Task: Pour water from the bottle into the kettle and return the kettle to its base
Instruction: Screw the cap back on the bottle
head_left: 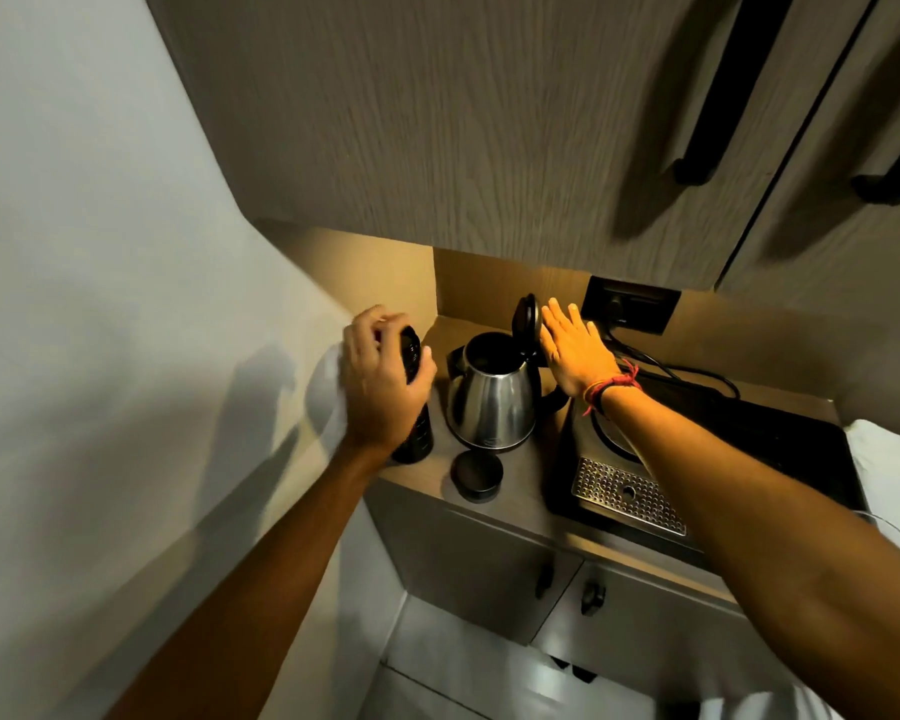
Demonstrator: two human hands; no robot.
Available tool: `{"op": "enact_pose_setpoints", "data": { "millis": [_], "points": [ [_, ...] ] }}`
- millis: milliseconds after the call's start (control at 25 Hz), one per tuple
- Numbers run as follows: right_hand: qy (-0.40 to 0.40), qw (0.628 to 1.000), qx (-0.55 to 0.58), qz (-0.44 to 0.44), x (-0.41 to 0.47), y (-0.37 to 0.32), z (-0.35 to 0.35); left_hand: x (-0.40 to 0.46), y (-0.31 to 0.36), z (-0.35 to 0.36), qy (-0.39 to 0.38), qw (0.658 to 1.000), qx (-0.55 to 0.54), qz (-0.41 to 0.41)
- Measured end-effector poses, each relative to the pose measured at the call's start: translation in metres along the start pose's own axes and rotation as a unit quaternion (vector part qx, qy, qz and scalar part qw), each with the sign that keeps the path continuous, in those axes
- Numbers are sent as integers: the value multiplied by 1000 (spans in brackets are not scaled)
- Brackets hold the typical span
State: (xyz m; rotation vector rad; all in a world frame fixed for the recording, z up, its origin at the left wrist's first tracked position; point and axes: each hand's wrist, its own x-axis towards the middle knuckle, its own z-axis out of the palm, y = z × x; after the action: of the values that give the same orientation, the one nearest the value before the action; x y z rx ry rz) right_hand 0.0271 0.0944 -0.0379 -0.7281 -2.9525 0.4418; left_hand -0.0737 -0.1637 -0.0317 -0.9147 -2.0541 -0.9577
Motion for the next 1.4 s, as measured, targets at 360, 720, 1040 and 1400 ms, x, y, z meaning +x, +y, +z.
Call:
{"op": "enact_pose_setpoints", "data": {
  "millis": [360,720,1040,1400],
  "points": [
    [-14,998,3,61,1,4,8,-116,50,51,-564,813,125,-66],
    [-17,999,-14,49,2,5,11,5,68,-6,-233,969,37,72],
    [-11,999,10,50,2,3,10,78,-11,-39,-337,926,81,-152],
    [-14,999,-6,34,1,4,10,97,-18,-46,-481,869,-36,-109]
  ]
}}
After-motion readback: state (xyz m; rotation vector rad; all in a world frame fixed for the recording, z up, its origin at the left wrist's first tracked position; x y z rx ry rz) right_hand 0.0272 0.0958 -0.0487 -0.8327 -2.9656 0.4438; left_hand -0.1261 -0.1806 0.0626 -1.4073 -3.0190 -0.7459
